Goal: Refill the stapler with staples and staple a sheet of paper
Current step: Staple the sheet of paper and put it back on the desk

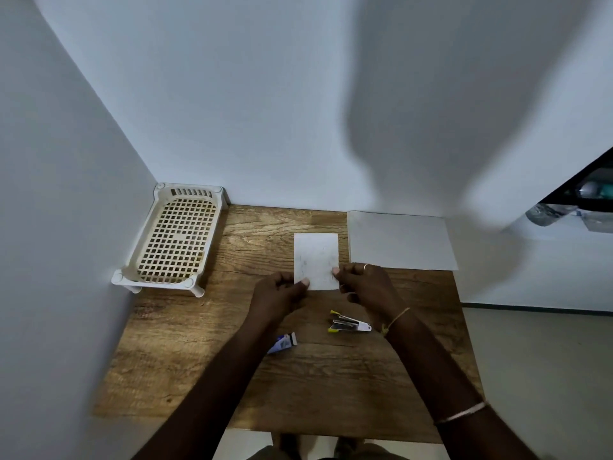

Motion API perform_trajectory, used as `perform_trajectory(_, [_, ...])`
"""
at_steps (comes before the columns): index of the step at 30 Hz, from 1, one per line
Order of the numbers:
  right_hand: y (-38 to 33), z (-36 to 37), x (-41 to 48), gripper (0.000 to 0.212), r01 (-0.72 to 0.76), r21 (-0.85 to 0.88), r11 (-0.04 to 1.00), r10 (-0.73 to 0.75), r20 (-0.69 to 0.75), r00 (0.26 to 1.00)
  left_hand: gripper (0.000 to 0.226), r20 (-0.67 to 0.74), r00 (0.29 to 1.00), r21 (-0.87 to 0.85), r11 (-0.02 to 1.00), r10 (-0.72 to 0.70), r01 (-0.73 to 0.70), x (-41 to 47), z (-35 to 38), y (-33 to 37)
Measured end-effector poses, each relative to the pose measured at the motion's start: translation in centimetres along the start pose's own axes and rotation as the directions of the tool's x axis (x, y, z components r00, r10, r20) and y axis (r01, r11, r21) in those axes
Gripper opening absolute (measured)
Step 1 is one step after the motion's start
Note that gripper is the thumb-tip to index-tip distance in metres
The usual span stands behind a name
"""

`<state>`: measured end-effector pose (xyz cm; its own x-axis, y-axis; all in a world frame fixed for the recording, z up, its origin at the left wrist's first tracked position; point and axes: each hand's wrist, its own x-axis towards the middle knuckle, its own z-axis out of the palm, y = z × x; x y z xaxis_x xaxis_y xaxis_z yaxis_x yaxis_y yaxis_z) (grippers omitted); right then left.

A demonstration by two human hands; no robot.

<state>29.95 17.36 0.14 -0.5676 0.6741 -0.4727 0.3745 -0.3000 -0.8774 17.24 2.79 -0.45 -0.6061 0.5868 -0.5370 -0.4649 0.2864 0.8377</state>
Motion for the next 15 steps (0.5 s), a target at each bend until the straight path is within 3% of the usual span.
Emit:
perform_trajectory(3, [0.0, -0.6, -0.8, 0.019, 0.131, 0.092, 0.987, -0.128, -0.041, 0.991, 0.027, 0.019, 0.999, -0.141, 0.990, 0.035, -0.032, -1.6, 0.0, 1.8])
perform_trajectory(4, [0.4, -0.7, -1.0, 0.018, 0.187, 0.046, 0.981, -0.183, -0.077, 0.980, 0.027, 0.012, 0.998, -0.171, 0.984, 0.054, -0.051, -2.0, 0.0, 2.3])
perform_trajectory(6, [2.0, -1.2, -1.2, 0.015, 0.279, -0.293, 0.914, -0.320, -0.101, 0.942, 0.026, 0.002, 0.996, -0.218, 0.972, 0.089, -0.087, -2.7, 0.1, 3.1])
perform_trajectory(7, [3.2, -1.4, -1.4, 0.022, 0.279, -0.502, 0.819, -0.349, -0.049, 0.936, 0.026, 0.000, 0.995, -0.239, 0.966, 0.103, -0.100, -3.0, 0.0, 3.4])
perform_trajectory(9, [5.4, -1.7, -1.7, 0.053, 0.267, -0.816, 0.513, -0.276, 0.137, 0.951, 0.029, -0.003, 0.992, -0.265, 0.956, 0.129, -0.125, -3.5, 0.0, 4.1])
perform_trajectory(11, [7.6, -1.7, -1.6, 0.074, 0.286, -0.911, 0.298, -0.184, 0.239, 0.953, 0.031, -0.005, 0.989, -0.280, 0.949, 0.149, -0.145, -3.9, -0.1, 4.9])
perform_trajectory(15, [10.3, -1.3, -1.2, 0.060, 0.300, -0.925, 0.234, -0.243, 0.243, 0.939, 0.030, 0.002, 0.986, -0.283, 0.945, 0.169, -0.162, -4.4, -0.1, 5.6])
